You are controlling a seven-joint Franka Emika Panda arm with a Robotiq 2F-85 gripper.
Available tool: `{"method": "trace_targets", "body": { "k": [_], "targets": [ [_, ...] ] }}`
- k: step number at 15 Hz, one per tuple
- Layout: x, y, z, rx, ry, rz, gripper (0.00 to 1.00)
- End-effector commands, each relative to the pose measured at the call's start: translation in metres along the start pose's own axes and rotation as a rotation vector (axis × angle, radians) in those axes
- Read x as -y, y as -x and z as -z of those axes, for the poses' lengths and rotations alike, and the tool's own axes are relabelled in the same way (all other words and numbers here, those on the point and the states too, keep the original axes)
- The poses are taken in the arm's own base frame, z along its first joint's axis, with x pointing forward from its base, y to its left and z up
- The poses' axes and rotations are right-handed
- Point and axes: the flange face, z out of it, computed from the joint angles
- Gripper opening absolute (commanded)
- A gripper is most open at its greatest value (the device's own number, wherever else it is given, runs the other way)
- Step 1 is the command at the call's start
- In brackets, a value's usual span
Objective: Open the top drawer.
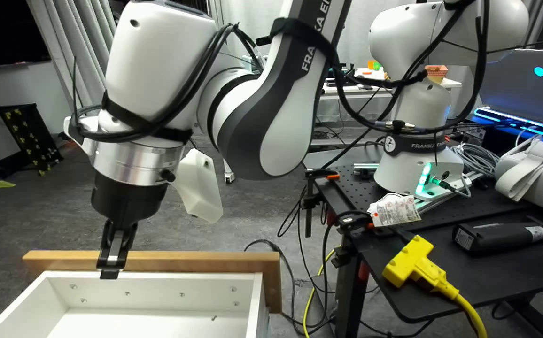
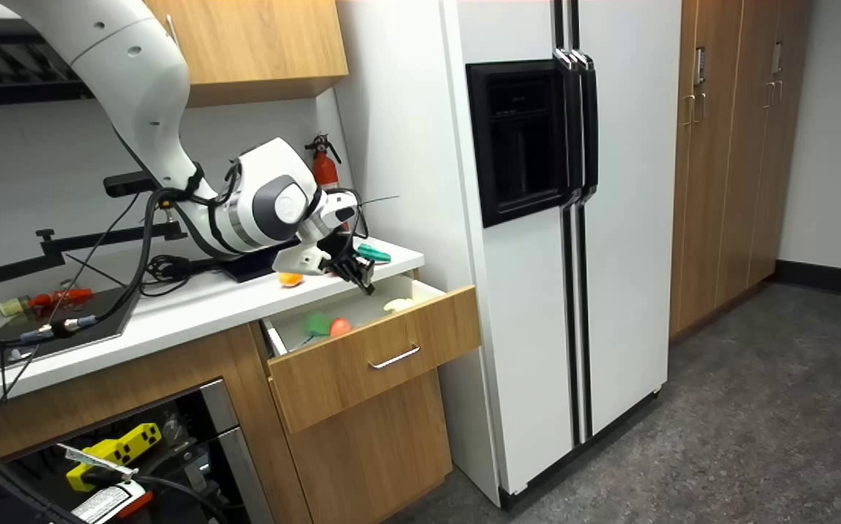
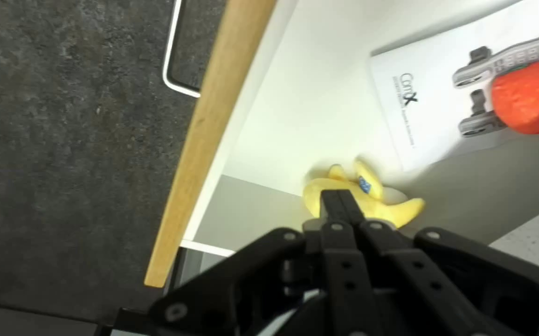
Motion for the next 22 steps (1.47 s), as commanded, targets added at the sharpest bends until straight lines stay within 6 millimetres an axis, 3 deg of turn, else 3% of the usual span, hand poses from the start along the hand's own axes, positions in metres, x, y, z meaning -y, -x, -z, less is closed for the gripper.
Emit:
{"method": "trace_targets", "body": {
  "k": [1, 4, 8, 12, 17, 22],
  "targets": [
    [0.003, -0.005, -0.009, 0.015, -0.072, -0.011, 0.00],
    [-0.016, -0.002, -0.035, 0.063, -0.093, -0.038, 0.00],
    [-0.061, 0.000, -0.067, 0.126, -0.072, -0.062, 0.00],
    [-0.095, -0.001, -0.083, 0.184, -0.023, -0.080, 0.00],
    [-0.149, 0.006, -0.072, 0.204, 0.090, -0.158, 0.00],
    [-0.190, 0.030, -0.059, 0.219, 0.222, -0.259, 0.00]
  ]
}}
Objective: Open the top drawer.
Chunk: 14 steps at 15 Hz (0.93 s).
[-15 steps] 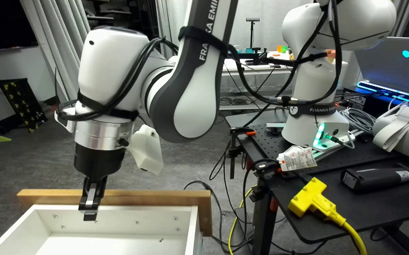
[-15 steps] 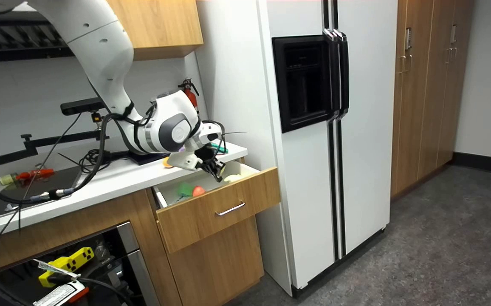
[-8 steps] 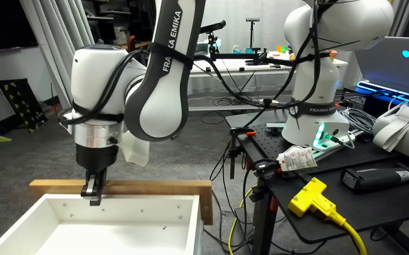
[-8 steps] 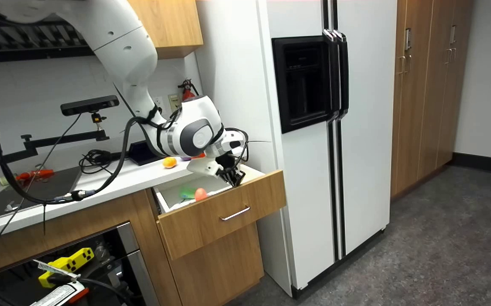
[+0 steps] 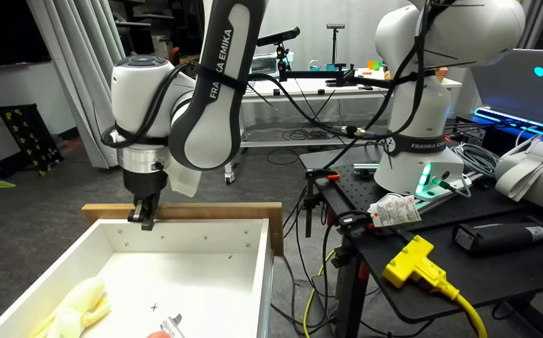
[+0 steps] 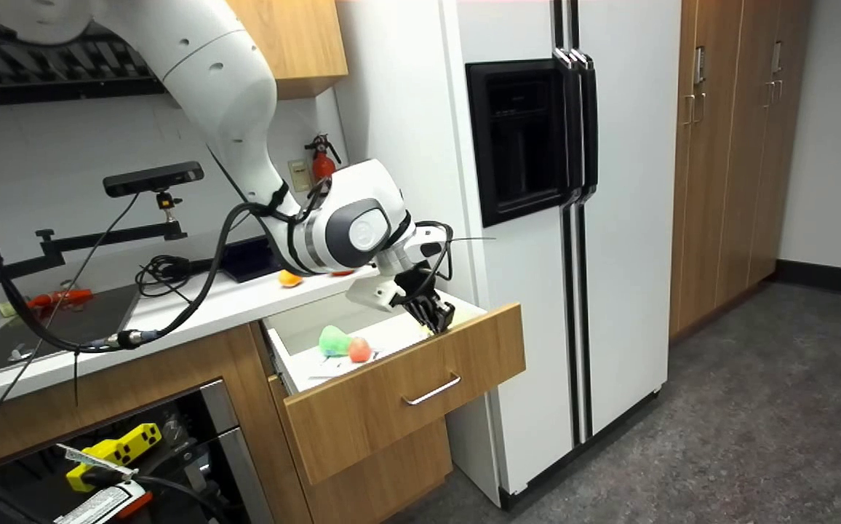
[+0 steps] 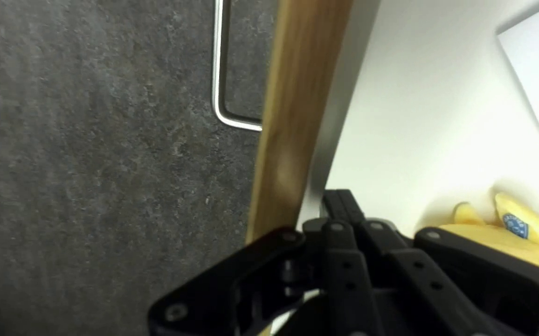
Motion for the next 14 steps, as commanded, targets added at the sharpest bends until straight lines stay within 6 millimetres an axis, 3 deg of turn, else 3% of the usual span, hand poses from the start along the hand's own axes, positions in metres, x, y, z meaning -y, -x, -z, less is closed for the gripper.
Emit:
{"method": "trace_targets", "body": {
  "k": [1, 11, 14],
  "targets": [
    [-0.032, 0.018, 0.008, 0.021, 0.086, -0.080, 0.00],
    [-0.102, 0.049, 0.025, 0.027, 0.230, -0.251, 0.00],
    [-0.107, 0.053, 0.036, 0.006, 0.247, -0.285, 0.00]
  ]
}}
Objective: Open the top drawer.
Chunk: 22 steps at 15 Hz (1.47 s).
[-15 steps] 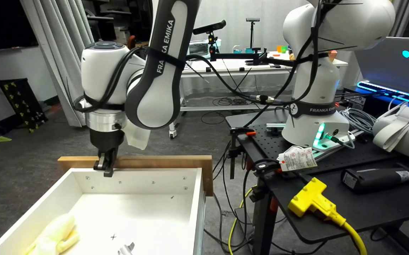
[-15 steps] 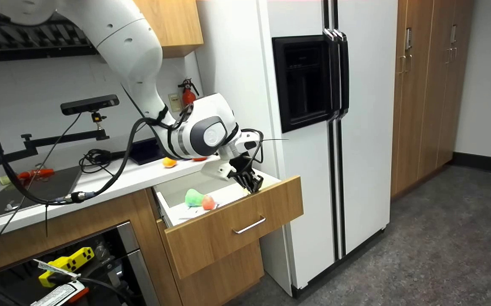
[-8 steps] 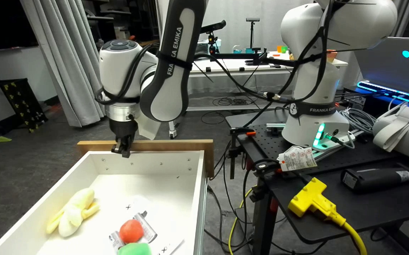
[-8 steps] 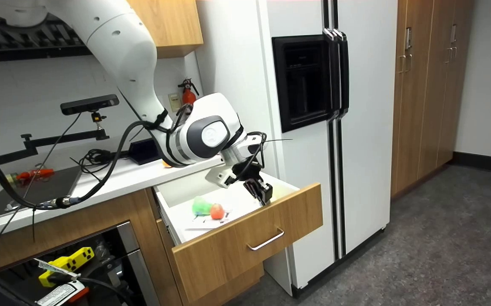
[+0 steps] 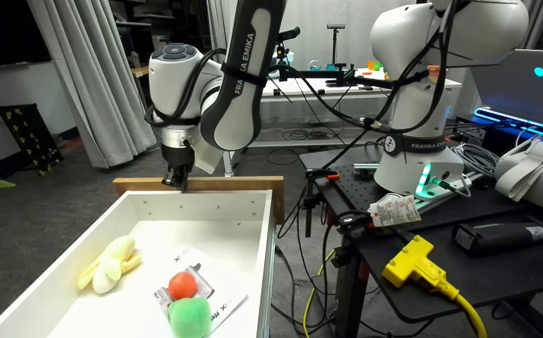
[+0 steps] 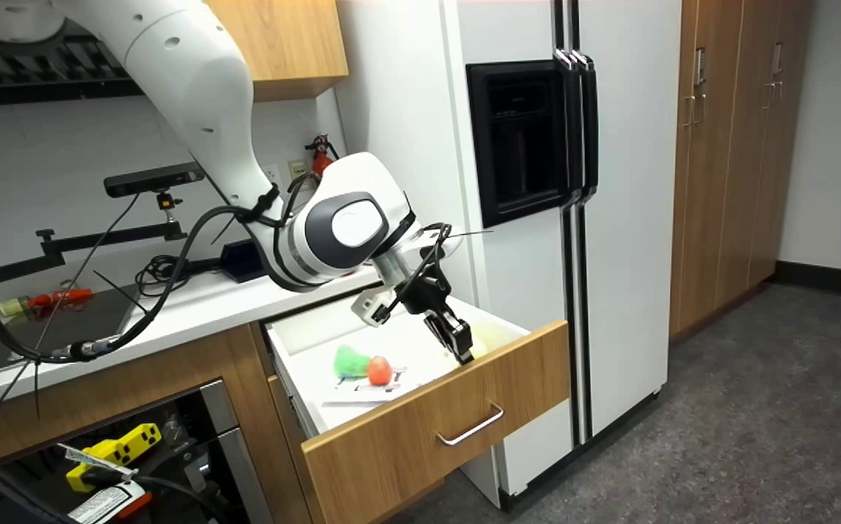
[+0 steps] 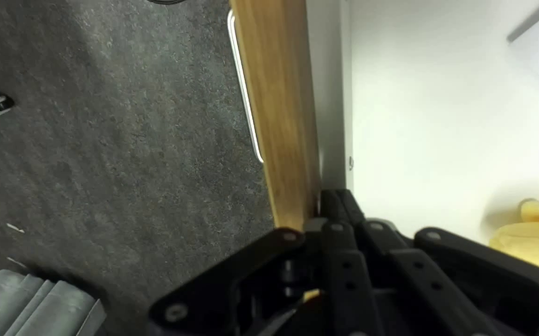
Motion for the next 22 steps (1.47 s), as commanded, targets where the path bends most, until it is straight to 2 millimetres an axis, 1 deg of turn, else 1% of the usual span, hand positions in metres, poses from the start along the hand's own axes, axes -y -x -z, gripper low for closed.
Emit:
{"method": "trace_targets", "body": {
  "k": [1, 3, 7, 8, 9, 11, 14, 17, 21, 22],
  "targets": [
    [-0.028, 0.007, 0.014, -0.015, 0.041, -0.062, 0.00],
    [-0.027, 0.009, 0.018, -0.029, 0.043, -0.068, 0.00],
    [-0.026, 0.012, 0.024, -0.064, -0.005, -0.030, 0.00],
    [-0.005, 0.014, 0.042, -0.070, -0.029, -0.019, 0.00],
    [-0.001, 0.014, 0.046, -0.082, -0.040, -0.007, 0.00],
    [0.013, 0.010, 0.062, -0.110, -0.069, 0.026, 0.00],
    [0.044, 0.011, 0.093, -0.162, -0.144, 0.083, 0.00],
    [0.074, 0.016, 0.118, -0.196, -0.215, 0.142, 0.00],
    [0.093, 0.024, 0.141, -0.207, -0.291, 0.213, 0.00],
    [0.095, 0.026, 0.147, -0.202, -0.307, 0.248, 0.26]
  ]
}}
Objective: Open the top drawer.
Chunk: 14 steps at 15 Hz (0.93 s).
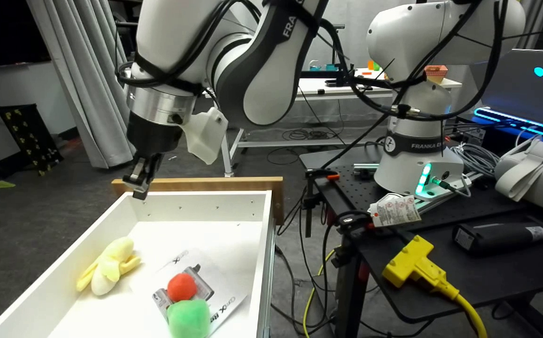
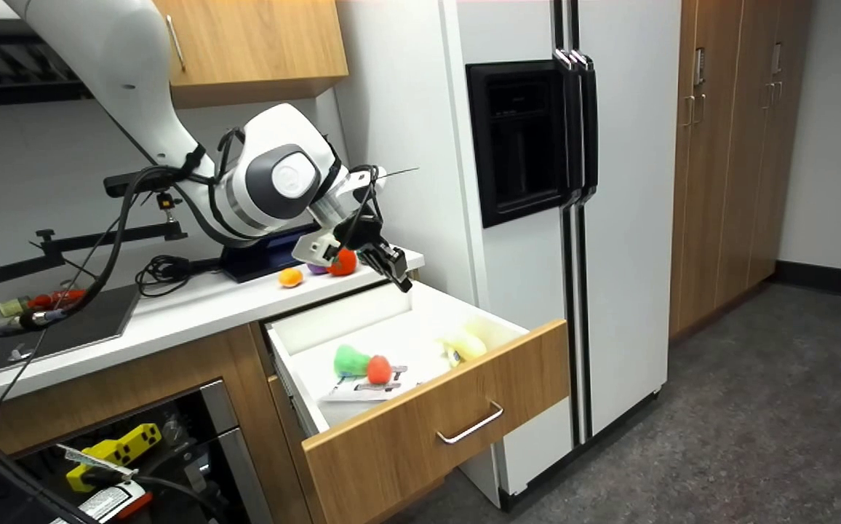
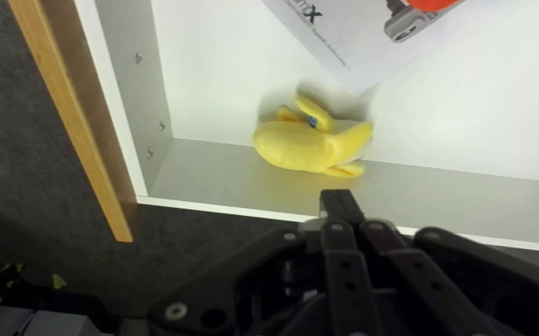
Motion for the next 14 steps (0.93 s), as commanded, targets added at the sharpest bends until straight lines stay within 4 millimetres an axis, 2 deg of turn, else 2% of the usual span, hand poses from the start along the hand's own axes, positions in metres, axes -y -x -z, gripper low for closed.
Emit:
{"method": "trace_targets", "body": {
  "k": [1, 5, 10, 11, 14],
  "targets": [
    [0.009, 0.005, 0.028, 0.001, -0.100, 0.095, 0.27],
    [0.020, 0.011, 0.043, 0.018, -0.162, 0.187, 0.57],
    [0.019, 0.016, 0.051, 0.031, -0.191, 0.260, 0.94],
    [0.018, 0.016, 0.051, 0.034, -0.192, 0.272, 0.99],
    [0.014, 0.015, 0.050, 0.039, -0.190, 0.298, 1.00]
  ]
}}
